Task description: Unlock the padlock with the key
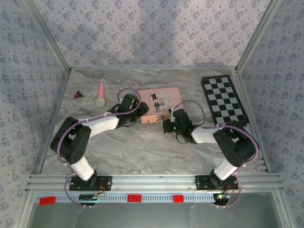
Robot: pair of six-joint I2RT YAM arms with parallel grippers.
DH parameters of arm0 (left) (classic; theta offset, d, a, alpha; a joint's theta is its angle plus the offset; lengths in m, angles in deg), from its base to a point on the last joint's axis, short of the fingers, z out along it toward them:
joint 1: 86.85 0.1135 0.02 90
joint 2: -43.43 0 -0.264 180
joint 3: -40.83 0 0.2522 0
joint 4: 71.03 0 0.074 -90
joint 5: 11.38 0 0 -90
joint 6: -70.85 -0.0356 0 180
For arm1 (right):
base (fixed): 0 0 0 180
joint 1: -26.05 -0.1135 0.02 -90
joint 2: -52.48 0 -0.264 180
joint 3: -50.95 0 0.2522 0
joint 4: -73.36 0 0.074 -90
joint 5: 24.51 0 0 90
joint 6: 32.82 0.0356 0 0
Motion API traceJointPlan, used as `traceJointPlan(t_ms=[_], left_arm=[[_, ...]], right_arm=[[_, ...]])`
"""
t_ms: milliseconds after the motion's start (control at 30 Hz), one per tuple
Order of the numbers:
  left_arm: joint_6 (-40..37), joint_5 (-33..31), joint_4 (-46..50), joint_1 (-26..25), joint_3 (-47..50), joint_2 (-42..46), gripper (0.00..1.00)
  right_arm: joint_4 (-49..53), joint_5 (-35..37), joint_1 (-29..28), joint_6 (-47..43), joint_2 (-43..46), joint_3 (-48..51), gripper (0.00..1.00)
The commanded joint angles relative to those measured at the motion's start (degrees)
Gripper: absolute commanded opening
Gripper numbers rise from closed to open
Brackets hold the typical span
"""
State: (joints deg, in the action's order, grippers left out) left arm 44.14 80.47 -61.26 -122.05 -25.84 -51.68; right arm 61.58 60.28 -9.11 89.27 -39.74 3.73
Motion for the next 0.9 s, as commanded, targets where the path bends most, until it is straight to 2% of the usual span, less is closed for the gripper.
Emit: traceJointPlan(t_ms=[0, 133, 333, 600, 867], left_arm=[[2.14, -0.27, 4.32, -1.87, 2.17, 0.36, 0.64], [5.41, -0.59, 1.30, -2.82, 4.27, 0.75, 0.64], [5.32, -0.55, 1.79, -4.93, 2.37, -0.20, 0.64], [5.34, -0.09, 2.14, -7.19, 0.23, -1.97, 0.64], [5.63, -0.05, 1.77, -7.91, -0.62, -3.10, 0.64]], right_arm=[[-4.57, 5.44, 0.27, 11.54, 1.82, 1.55, 0.00], [-8.04, 8.39, 0.59, 19.98, 2.31, 3.73, 0.00], [-11.89, 9.64, 1.54, 28.13, 2.13, 5.30, 0.00], [-15.11, 13.62, 2.45, 35.81, 2.15, 7.35, 0.00], [-16.12, 14.27, 3.58, 40.57, 1.77, 6.91, 0.00]])
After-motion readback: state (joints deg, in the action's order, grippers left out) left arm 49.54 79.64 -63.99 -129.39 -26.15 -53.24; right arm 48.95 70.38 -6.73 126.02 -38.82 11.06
